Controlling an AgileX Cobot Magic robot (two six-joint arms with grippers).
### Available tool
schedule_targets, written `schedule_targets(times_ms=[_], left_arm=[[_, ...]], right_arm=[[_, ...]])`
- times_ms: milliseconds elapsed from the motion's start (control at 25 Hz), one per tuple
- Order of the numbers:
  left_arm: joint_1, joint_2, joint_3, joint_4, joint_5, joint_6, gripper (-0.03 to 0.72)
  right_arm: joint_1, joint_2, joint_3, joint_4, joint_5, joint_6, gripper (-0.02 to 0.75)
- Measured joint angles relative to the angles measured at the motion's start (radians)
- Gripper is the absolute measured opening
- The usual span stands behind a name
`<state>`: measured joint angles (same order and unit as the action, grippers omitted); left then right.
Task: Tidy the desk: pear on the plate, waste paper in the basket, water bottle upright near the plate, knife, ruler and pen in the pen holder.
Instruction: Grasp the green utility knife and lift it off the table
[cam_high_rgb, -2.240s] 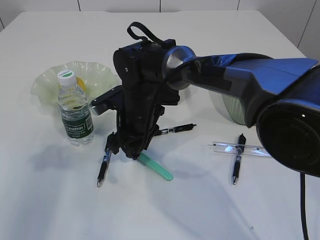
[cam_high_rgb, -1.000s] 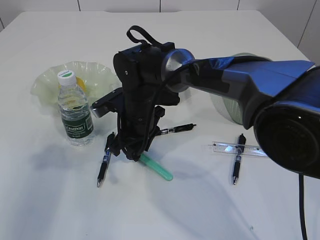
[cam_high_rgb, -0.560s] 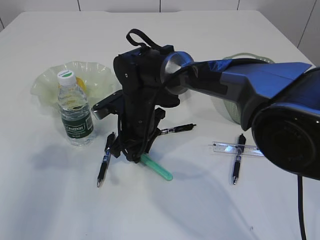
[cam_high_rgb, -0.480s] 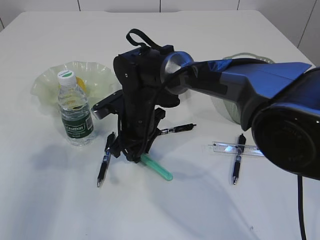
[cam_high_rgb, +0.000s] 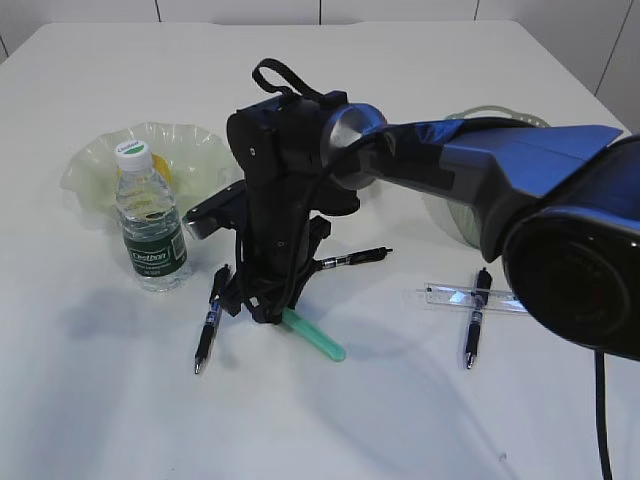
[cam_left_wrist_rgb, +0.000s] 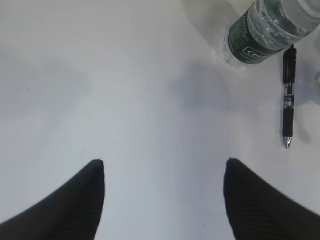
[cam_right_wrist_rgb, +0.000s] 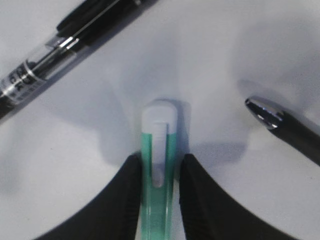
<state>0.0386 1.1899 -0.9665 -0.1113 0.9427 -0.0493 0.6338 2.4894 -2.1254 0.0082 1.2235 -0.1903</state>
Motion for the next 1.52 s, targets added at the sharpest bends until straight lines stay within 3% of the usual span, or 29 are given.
schedule_targets(times_ms=[240,480,1040,1240,1520], left_arm=[[0.000,0.000,0.000,0.000,0.000,0.000,0.527],[0.000,0.000,0.000,0.000,-0.001,0.000,0.527],[0.000,0.000,0.000,0.000,-0.003,0.000,0.527],[0.000,0.000,0.000,0.000,-0.003,0.000,0.527],[0.000,0.000,0.000,0.000,-0.003,0.000,0.527]], right_arm=[[0.000,0.004,0.000,0.002,0.000,0.000,0.192],[0.000,0.004,-0.002,0.004,0.000,0.000,0.117],[-0.002,-0.031,-0.002,0.008,0.000,0.000,0.114],[-0.032,-0.077,-0.002,0.021,0.000,0.000,0.114],[-0.140,-0.205,-0.002,0.055,0.000,-0.007,0.114]])
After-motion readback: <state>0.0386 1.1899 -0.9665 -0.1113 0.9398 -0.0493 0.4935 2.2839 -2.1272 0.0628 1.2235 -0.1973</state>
